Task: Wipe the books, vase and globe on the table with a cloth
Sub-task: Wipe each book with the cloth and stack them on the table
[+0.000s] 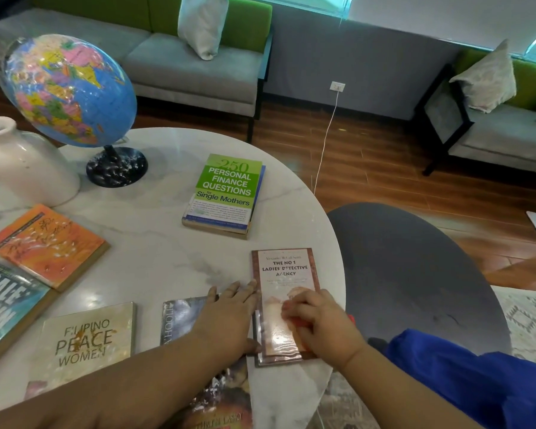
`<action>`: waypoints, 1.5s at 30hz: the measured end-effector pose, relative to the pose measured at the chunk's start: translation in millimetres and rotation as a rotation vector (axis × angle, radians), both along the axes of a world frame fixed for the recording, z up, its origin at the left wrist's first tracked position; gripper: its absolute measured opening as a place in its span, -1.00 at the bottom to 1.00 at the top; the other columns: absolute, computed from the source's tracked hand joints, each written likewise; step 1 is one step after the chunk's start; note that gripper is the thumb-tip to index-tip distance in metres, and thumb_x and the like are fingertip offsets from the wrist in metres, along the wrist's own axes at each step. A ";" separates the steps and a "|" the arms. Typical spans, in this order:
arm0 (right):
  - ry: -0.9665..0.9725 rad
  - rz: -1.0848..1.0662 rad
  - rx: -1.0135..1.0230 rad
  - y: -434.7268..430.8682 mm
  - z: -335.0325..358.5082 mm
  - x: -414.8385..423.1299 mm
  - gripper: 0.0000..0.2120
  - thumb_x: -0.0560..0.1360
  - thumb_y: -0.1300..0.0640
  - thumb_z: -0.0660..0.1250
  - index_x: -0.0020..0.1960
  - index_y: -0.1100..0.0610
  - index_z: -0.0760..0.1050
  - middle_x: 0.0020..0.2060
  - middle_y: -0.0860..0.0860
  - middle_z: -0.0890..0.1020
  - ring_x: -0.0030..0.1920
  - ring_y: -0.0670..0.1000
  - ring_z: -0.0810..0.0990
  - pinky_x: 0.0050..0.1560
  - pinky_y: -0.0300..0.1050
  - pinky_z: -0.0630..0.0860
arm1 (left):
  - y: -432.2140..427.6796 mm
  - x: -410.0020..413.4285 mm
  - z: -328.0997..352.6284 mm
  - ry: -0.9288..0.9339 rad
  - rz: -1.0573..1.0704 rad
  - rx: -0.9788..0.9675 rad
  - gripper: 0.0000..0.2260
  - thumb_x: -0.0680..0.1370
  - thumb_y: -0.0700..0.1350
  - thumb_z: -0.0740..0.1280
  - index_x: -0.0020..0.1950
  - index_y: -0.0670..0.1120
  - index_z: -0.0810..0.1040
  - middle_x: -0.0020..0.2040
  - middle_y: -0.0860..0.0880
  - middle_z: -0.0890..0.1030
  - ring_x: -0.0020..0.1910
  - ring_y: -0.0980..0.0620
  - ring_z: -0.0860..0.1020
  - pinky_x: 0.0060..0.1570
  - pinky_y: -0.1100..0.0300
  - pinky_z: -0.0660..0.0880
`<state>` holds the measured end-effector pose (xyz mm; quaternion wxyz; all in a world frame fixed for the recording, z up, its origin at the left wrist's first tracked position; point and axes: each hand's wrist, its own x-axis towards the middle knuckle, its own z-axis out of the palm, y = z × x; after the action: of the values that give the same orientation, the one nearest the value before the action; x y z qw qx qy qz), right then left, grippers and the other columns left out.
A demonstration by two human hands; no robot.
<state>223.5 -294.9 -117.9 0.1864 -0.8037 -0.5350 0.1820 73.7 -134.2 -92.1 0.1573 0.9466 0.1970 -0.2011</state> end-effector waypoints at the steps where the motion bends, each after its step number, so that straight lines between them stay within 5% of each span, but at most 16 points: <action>1: -0.034 -0.070 0.016 4.9 -1.1 -0.3 -0.73 0.49 0.15 0.36 0.15 -0.08 0.60 0.12 -0.19 0.54 0.13 -0.06 0.40 0.22 -0.06 0.47 | -0.2 -0.6 -0.5 -0.001 0.002 -0.002 -0.10 0.45 0.25 0.37 0.58 0.01 -0.10 0.59 0.06 -0.14 0.56 -0.01 -0.10 0.49 -0.14 -0.12; 3: -0.069 -0.108 0.042 17.4 1.8 -13.1 -0.72 0.51 0.16 0.33 0.20 -0.04 0.59 0.15 -0.14 0.54 0.16 0.00 0.40 0.24 -0.04 0.45 | 0.1 -0.7 -1.6 0.000 -0.004 0.002 -0.07 0.44 0.26 0.37 0.58 0.01 -0.12 0.59 0.06 -0.14 0.56 -0.02 -0.10 0.49 -0.15 -0.12; 9: 0.031 0.302 -0.076 -9.4 9.8 -25.6 -0.68 0.49 0.07 0.30 0.22 -0.16 0.55 0.18 -0.25 0.52 0.14 -0.07 0.41 0.22 -0.19 0.38 | 2.1 -0.8 -3.2 0.002 -0.014 0.010 -0.05 0.41 0.29 0.38 0.58 0.03 -0.12 0.59 0.08 -0.14 0.56 -0.03 -0.10 0.49 -0.16 -0.11; 15: -0.071 -0.144 0.081 -4.2 3.6 -3.8 -0.73 0.47 0.18 0.39 0.12 -0.07 0.63 0.10 -0.19 0.58 0.09 -0.02 0.43 0.17 -0.05 0.50 | 4.9 -2.2 -5.0 0.002 -0.008 -0.003 -0.07 0.43 0.26 0.37 0.58 0.05 -0.13 0.58 0.11 -0.15 0.56 -0.03 -0.11 0.48 -0.18 -0.11; 18: -0.010 0.055 -0.007 2.5 7.4 -37.7 -0.71 0.53 0.12 0.30 0.21 -0.11 0.56 0.18 -0.21 0.52 0.16 -0.04 0.37 0.26 -0.13 0.38 | 3.8 -1.0 -4.9 0.003 -0.004 0.003 -0.11 0.45 0.24 0.36 0.58 0.05 -0.11 0.58 0.11 -0.15 0.56 -0.02 -0.10 0.48 -0.17 -0.11; 22: -0.005 0.289 0.001 -19.6 8.6 -46.2 -0.73 0.53 -0.03 0.20 0.17 -0.19 0.56 0.15 -0.27 0.55 0.07 -0.09 0.45 0.13 -0.27 0.41 | 4.3 -0.6 -2.9 0.011 -0.014 0.020 -0.13 0.46 0.24 0.34 0.58 0.05 -0.10 0.59 0.11 -0.14 0.56 -0.02 -0.10 0.48 -0.17 -0.11; 28: -0.017 -0.185 0.087 -28.6 0.3 -8.5 -0.77 0.47 0.10 0.41 0.09 -0.15 0.63 0.08 -0.31 0.56 0.10 -0.15 0.39 0.19 -0.13 0.49 | 3.6 0.2 -2.9 0.003 -0.003 0.016 -0.16 0.48 0.25 0.31 0.58 0.04 -0.10 0.59 0.08 -0.13 0.56 -0.01 -0.12 0.48 -0.15 -0.15; 34: -0.033 0.155 -0.036 -30.3 9.9 -23.3 -0.73 0.51 -0.08 0.20 0.16 -0.19 0.56 0.14 -0.29 0.54 0.11 -0.16 0.42 0.20 -0.30 0.37 | -0.8 6.2 1.7 0.013 -0.001 0.038 -0.15 0.48 0.26 0.31 0.58 0.00 -0.08 0.59 0.03 -0.14 0.56 -0.04 -0.15 0.49 -0.16 -0.14; 39: -0.039 -0.274 -0.033 -7.8 12.5 10.0 -0.71 0.57 0.10 0.25 0.25 -0.11 0.55 0.22 -0.24 0.50 0.18 -0.13 0.33 0.27 -0.27 0.36 | -2.5 11.2 10.0 0.047 0.018 0.003 -0.14 0.48 0.22 0.34 0.58 -0.04 -0.08 0.59 0.00 -0.15 0.56 -0.01 -0.15 0.50 -0.17 -0.15; 45: -0.037 -0.101 -0.087 -1.3 13.6 18.4 -0.70 0.57 0.12 0.27 0.26 -0.13 0.55 0.26 -0.22 0.50 0.22 -0.08 0.36 0.27 -0.23 0.36 | -0.7 10.5 8.9 0.069 0.018 0.003 -0.09 0.47 0.24 0.34 0.58 -0.02 -0.16 0.59 0.01 -0.17 0.56 0.00 -0.14 0.50 -0.16 -0.15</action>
<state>241.9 -296.2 -104.3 0.1506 -0.8401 -0.4888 0.1807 84.2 -134.9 -83.2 0.1509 0.9374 0.2113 -0.2322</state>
